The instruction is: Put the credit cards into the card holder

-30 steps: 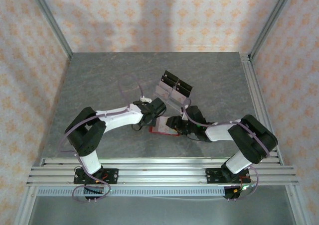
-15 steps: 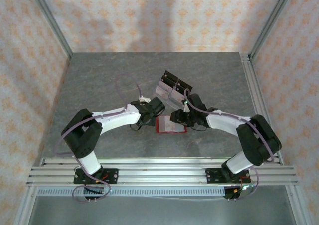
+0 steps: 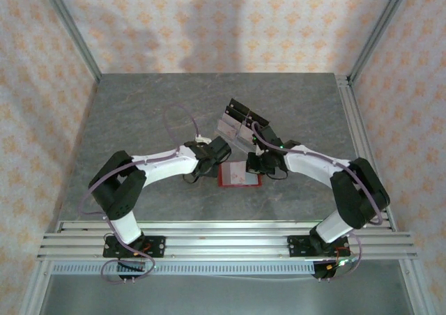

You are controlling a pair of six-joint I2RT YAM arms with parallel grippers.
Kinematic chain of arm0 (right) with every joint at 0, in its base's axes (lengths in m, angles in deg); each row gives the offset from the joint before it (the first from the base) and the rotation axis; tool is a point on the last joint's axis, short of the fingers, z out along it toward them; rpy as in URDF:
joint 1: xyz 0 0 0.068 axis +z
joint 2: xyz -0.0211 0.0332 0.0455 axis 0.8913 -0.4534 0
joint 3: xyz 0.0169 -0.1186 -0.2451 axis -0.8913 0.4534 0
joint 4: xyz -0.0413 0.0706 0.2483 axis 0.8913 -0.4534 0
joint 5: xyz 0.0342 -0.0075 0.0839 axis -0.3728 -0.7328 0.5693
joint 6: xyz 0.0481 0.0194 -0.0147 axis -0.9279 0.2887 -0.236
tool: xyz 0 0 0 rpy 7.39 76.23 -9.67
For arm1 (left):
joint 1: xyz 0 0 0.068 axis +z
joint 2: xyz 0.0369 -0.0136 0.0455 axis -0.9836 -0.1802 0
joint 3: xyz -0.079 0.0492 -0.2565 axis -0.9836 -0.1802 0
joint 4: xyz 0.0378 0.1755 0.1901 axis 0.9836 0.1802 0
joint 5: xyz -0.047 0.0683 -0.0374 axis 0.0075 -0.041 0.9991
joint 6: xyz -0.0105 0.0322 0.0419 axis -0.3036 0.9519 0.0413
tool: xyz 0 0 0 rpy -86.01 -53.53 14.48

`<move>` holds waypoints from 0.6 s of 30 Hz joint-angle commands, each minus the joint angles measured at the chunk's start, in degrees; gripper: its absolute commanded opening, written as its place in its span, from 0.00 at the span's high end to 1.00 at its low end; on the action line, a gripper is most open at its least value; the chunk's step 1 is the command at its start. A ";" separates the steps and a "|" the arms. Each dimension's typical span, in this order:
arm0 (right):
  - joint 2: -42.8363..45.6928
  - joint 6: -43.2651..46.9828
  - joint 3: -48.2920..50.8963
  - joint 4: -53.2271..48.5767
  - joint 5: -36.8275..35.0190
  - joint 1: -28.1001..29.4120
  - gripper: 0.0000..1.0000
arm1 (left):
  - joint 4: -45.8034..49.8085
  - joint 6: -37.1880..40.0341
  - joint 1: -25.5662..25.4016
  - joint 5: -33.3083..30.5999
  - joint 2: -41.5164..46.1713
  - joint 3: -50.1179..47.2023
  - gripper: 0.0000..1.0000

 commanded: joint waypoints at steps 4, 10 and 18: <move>-3.31 1.73 -3.00 -2.90 -3.49 1.20 0.94 | -0.68 -0.18 0.25 -0.47 -2.40 -0.23 0.00; -5.50 2.14 -3.55 -2.18 -3.02 1.56 0.94 | -0.94 -0.27 0.25 -0.66 -3.22 -0.49 0.00; -7.37 1.95 -4.51 -1.25 -1.83 2.53 0.95 | -1.41 -0.34 0.29 -0.24 -4.42 -0.49 0.00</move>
